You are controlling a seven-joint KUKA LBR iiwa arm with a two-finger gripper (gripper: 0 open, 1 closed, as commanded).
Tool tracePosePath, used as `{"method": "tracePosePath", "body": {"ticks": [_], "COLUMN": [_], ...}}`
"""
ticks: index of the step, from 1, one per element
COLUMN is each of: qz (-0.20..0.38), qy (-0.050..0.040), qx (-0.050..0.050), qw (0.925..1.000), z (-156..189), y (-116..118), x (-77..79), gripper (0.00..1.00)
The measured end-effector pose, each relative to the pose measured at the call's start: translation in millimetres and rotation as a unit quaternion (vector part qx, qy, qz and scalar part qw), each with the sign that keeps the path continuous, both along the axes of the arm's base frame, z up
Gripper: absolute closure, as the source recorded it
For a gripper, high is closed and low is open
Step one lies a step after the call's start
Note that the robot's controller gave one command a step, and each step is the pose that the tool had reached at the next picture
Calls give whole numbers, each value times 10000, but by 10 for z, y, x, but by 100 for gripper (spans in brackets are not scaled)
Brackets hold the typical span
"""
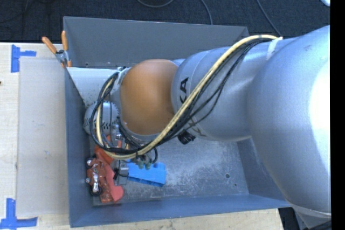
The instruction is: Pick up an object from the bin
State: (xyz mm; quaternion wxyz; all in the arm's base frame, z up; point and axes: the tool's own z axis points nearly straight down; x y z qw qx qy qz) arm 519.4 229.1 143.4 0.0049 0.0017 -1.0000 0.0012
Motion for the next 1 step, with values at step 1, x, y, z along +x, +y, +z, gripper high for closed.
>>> {"method": "tracePosePath", "body": {"ticks": [1], "qz": [-8], "qy": [-8], "qx": [2], "qw": [10000], "z": [19], "y": [-5], "x": [2], "gripper": [0]}}
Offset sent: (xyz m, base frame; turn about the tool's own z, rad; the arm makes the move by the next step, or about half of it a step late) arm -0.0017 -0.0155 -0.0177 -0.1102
